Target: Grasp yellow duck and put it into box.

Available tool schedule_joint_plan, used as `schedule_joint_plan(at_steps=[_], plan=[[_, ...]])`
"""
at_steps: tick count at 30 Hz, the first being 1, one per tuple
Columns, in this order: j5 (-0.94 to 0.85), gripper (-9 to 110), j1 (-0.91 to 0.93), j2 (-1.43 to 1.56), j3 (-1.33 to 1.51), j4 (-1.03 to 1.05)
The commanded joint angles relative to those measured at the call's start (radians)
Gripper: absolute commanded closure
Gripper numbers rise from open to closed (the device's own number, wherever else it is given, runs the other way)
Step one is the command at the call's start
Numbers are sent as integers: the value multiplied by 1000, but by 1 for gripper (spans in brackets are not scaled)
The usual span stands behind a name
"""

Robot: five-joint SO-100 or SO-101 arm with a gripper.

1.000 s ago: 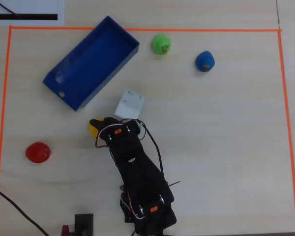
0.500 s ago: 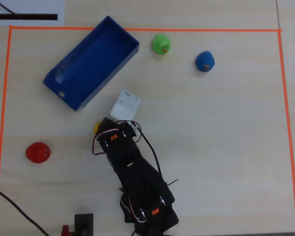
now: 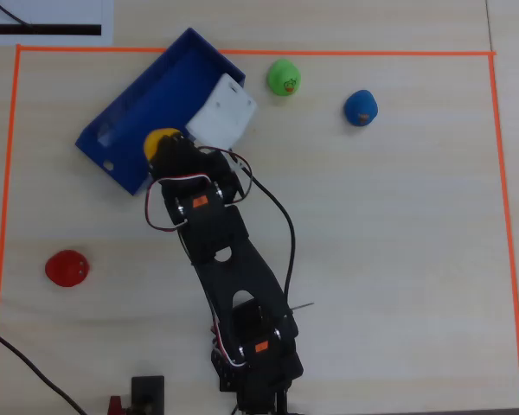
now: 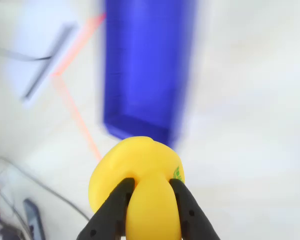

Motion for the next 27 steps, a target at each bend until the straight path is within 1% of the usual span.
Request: schedule_joint_plan(at_steps=[1,5,9,13,16,17,21,23,24,25,27], plan=[[-5,101,-41,-94,-32,-152],[-6,101,-72,-242,-37,-268],[-28,101,-38,-379,-61,-396],[-66,101,2,-525,-192,-387],[-107,78,25,-589,-282,-311],[-127,74,35,-603,-305,-281],[-206,64,78,-604,-330,-199],[-256,54,101,-566,-330,-141],[-273,53,114,-529,-331,-110],[-282,55,127,-482,-334,-81],[-282,67,155,-357,-339,-31]])
